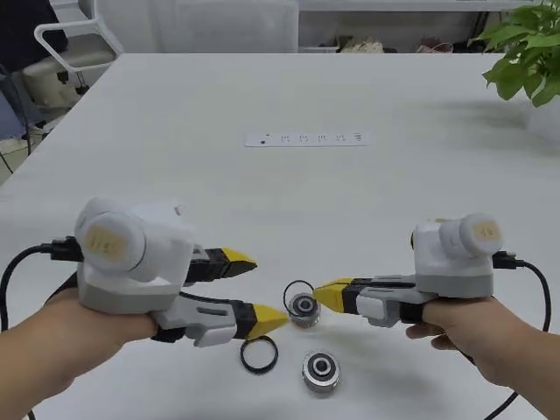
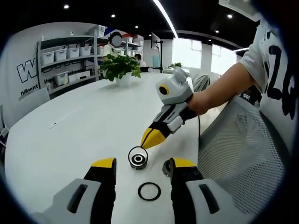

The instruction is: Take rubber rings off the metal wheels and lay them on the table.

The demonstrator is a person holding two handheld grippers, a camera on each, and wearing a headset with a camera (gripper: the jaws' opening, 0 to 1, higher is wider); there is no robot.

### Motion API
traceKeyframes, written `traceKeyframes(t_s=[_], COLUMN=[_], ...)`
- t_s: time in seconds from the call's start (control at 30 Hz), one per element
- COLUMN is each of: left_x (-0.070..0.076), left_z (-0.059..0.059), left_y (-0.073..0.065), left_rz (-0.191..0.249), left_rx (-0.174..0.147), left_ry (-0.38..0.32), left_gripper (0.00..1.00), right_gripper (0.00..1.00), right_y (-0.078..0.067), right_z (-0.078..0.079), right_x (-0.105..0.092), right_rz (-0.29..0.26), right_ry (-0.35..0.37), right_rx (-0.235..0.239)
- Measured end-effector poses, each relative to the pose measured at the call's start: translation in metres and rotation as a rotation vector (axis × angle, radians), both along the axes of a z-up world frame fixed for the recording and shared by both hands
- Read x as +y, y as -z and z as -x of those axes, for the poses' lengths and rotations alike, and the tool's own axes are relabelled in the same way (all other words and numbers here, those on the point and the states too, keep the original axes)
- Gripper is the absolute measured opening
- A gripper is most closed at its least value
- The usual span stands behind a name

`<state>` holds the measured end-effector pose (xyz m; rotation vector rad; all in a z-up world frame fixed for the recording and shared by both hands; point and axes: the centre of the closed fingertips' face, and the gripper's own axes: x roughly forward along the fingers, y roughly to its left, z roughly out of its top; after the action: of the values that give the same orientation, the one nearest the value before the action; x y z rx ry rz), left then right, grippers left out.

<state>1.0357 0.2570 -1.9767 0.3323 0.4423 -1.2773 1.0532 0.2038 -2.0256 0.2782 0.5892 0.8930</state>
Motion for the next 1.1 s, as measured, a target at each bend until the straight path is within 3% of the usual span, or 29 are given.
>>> traceKeyframes(t_s=[0.23,0.63,1.1], left_x=[0.016,0.045,0.056], left_z=[0.007,0.013,0.022], left_y=[-0.006,-0.002,-0.001], left_rz=[0.0,-0.006,-0.005], left_rx=[-0.007,0.009,0.02], left_ry=[-0.017,-0.072,-0.086], left_gripper=[0.47,0.55,0.61], right_gripper=[0.0,0.0,0.0], right_y=[-0.007,-0.011,-0.006], right_z=[0.002,0.006,0.014], right_x=[0.005,0.017,0.033], right_rz=[-0.008,-0.006,-0.005], right_ry=[-0.015,-0.046,-0.099], right_rx=[-0.003,0.0,0.029])
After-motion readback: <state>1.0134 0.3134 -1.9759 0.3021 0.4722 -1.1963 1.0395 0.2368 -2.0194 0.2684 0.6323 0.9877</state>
